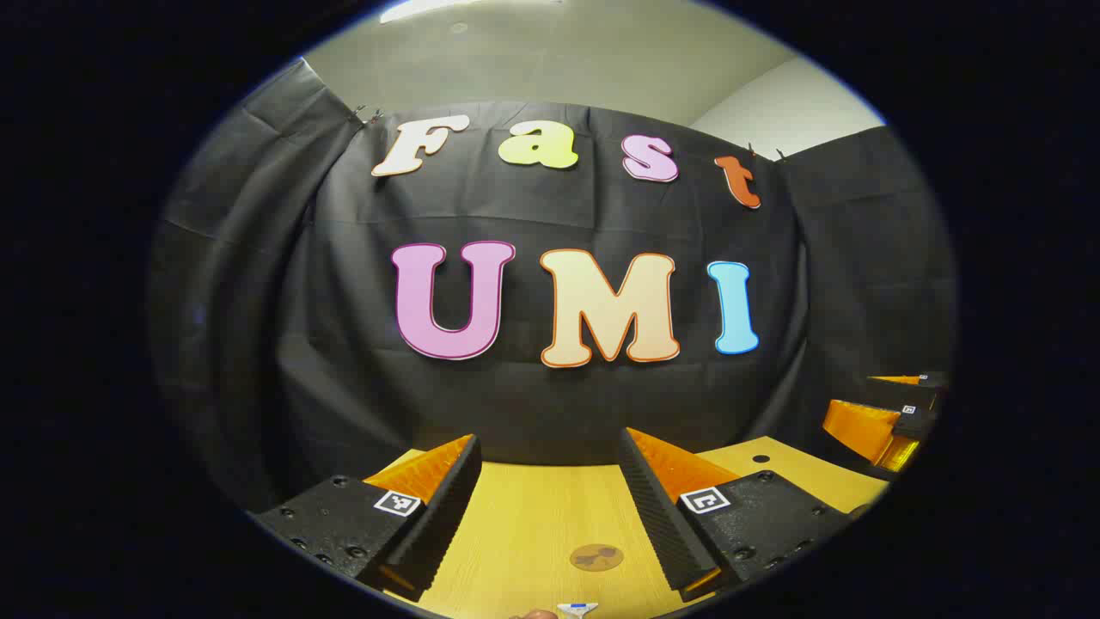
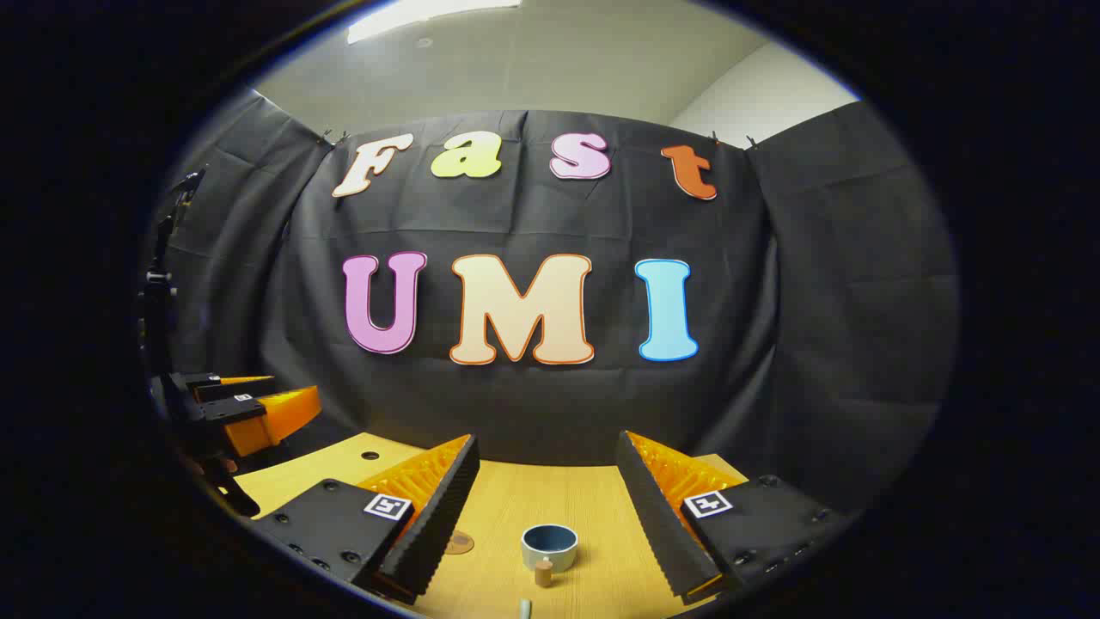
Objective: Put the toothbrush and toothpaste on the desktop into the cup, then pick up the cup and place it on the coaster on the desktop.
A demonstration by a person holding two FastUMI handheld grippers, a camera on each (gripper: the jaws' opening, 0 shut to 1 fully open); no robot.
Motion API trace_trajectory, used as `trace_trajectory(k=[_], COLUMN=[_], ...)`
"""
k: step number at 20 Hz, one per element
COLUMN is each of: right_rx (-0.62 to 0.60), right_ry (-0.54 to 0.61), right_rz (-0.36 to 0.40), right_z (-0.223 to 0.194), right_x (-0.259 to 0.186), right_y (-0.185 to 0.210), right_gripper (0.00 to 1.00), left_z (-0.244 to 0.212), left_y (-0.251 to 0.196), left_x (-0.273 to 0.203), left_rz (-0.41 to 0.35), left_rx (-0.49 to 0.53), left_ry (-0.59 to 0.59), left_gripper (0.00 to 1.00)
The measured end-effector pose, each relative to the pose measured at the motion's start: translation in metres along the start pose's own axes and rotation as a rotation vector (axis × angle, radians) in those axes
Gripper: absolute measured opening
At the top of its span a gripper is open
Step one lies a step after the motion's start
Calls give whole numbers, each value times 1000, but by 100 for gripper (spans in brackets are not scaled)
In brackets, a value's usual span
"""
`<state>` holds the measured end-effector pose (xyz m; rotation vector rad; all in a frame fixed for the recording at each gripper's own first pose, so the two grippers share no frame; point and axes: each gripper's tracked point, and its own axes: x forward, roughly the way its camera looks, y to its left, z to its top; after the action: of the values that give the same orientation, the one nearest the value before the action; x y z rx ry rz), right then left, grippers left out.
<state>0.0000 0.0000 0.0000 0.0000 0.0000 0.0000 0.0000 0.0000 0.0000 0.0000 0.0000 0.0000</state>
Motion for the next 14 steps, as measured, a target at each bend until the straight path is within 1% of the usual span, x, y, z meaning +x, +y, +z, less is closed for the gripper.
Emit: trace_trajectory(k=[2, 3, 6, 7, 10, 11, 14], right_rx=[-8, -8, -13, -18, -22, -20, -17], right_ry=[-7, -10, -19, -24, -24, -25, -12], right_rz=[-3, -5, -1, -2, 10, 13, 26], right_z=[4, 5, 9, 10, 10, 11, 4], right_x=[-1, -1, -1, -1, 1, 2, 5], right_y=[-1, -3, -2, -2, 3, 4, 7], right_gripper=[99, 100, 99, 100, 100, 100, 100], left_z=[5, 4, 8, 10, 10, 10, 12], left_y=[-9, -14, -19, -17, -15, -13, -7], left_x=[3, 4, 5, 5, 4, 3, 3], left_rz=[-20, -32, -45, -43, -36, -31, -8], left_rx=[-7, -8, 0, 3, 4, 4, 8], left_ry=[-15, -17, -25, -31, -36, -38, -44], left_gripper=[93, 93, 93, 93, 93, 94, 93])
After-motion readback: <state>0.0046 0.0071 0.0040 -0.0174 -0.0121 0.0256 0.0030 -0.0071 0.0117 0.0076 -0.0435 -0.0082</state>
